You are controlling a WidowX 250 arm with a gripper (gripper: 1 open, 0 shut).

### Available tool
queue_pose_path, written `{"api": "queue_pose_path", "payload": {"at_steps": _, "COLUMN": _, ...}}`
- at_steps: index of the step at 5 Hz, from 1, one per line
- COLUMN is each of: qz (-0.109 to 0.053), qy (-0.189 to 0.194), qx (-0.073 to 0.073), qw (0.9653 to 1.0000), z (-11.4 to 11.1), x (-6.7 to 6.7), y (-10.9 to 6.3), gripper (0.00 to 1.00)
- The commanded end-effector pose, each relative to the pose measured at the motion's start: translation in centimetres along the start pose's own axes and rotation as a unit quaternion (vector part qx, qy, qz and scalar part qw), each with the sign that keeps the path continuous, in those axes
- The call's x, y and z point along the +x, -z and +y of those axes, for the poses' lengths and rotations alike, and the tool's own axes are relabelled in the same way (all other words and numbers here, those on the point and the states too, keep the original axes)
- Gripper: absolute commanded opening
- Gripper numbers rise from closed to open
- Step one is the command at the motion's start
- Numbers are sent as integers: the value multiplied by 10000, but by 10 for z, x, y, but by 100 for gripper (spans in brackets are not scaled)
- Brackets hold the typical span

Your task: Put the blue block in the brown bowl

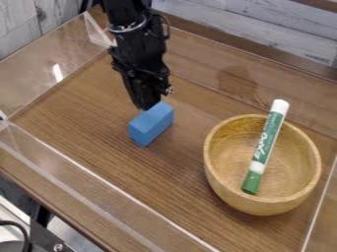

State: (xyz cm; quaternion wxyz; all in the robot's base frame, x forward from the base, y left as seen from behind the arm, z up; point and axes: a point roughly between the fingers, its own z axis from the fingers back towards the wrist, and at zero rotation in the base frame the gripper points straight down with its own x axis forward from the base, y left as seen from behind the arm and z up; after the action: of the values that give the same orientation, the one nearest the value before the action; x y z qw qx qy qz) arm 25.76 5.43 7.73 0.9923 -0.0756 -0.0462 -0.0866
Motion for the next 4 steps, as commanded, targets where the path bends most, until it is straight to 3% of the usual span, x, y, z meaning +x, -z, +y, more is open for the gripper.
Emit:
{"api": "queue_pose_path", "payload": {"at_steps": 1, "qz": -230, "qy": 35, "qx": 165, "qw": 9996, "z": 4, "x": 12, "y": -11, "gripper": 100}}
{"api": "queue_pose_path", "payload": {"at_steps": 2, "qz": -197, "qy": 7, "qx": 193, "qw": 9996, "z": 3, "x": 13, "y": -9, "gripper": 0}}
{"api": "queue_pose_path", "payload": {"at_steps": 3, "qz": -171, "qy": -22, "qx": 221, "qw": 9996, "z": 3, "x": 13, "y": -7, "gripper": 0}}
{"api": "queue_pose_path", "payload": {"at_steps": 4, "qz": -138, "qy": -45, "qx": 234, "qw": 9996, "z": 2, "x": 14, "y": -5, "gripper": 100}}
